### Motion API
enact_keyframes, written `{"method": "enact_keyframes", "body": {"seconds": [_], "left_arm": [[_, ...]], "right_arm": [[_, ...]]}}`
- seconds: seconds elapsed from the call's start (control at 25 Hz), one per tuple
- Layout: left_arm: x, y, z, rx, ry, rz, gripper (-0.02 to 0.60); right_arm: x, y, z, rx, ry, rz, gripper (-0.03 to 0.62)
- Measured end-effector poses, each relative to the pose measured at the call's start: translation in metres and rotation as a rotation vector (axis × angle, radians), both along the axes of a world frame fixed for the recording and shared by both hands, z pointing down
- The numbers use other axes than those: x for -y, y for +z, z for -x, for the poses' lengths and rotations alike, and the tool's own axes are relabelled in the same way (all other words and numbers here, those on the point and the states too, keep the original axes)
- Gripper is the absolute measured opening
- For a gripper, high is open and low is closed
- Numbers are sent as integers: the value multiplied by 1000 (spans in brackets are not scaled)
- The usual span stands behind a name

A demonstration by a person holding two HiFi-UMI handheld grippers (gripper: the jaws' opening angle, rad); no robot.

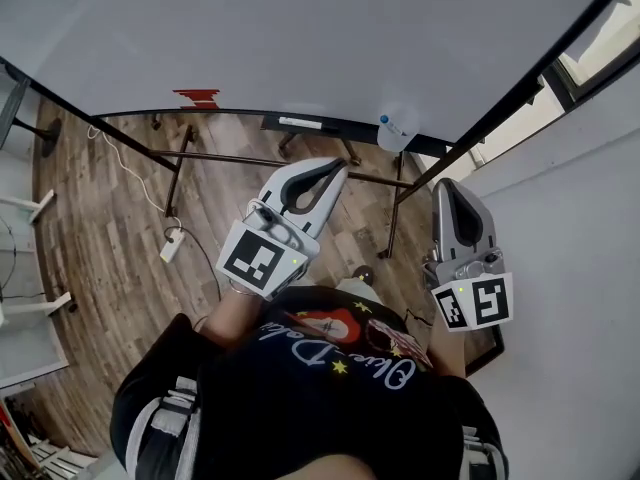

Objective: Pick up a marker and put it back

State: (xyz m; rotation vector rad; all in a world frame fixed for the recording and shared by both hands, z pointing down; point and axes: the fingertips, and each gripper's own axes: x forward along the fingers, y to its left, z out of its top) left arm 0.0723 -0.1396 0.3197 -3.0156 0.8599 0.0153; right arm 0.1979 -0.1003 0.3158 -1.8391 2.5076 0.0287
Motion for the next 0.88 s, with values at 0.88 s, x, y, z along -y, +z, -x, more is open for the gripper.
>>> {"method": "enact_keyframes", "body": {"seconds": [0.88], "left_arm": [[38, -1, -21, 18, -207, -16, 3]], "right_arm": [[78, 30, -14, -81, -224, 48, 0]]}}
